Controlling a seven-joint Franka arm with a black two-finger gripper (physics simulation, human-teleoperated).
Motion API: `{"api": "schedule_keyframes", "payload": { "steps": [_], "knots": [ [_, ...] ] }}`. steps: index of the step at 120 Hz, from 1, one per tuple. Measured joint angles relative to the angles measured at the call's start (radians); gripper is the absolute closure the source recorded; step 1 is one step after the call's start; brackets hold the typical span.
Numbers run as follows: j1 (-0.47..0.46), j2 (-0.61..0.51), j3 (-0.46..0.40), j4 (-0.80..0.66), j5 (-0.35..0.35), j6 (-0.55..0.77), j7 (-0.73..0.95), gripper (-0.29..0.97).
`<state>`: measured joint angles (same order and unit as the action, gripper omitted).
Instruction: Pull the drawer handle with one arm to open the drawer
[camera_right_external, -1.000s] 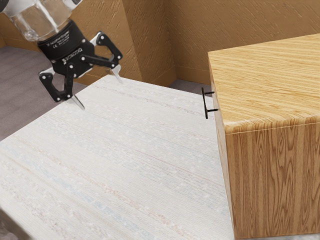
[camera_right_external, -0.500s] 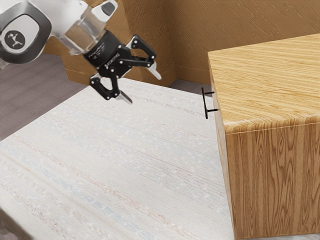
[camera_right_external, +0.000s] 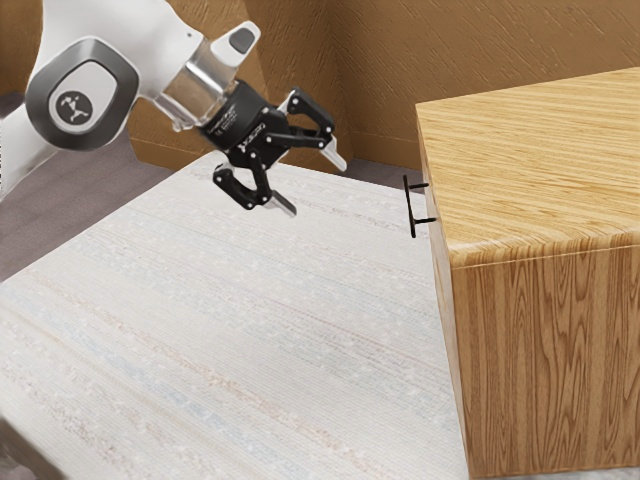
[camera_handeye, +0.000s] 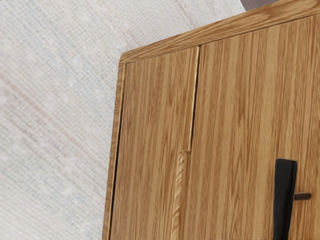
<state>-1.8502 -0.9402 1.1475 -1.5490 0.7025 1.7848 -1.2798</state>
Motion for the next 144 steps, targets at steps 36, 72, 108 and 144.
{"api": "schedule_keyframes", "payload": {
  "steps": [36, 72, 108, 144],
  "knots": [
    [-0.028, 0.212, 0.135, 0.033, -0.165, 0.039, 0.051, 0.15],
    [-0.036, 0.211, 0.139, 0.036, -0.218, 0.084, 0.084, 0.2],
    [-0.04, 0.212, 0.167, 0.027, -0.244, 0.118, 0.097, 0.34],
    [-0.103, 0.196, 0.189, 0.049, -0.234, 0.128, 0.104, 0.42]
  ]
}}
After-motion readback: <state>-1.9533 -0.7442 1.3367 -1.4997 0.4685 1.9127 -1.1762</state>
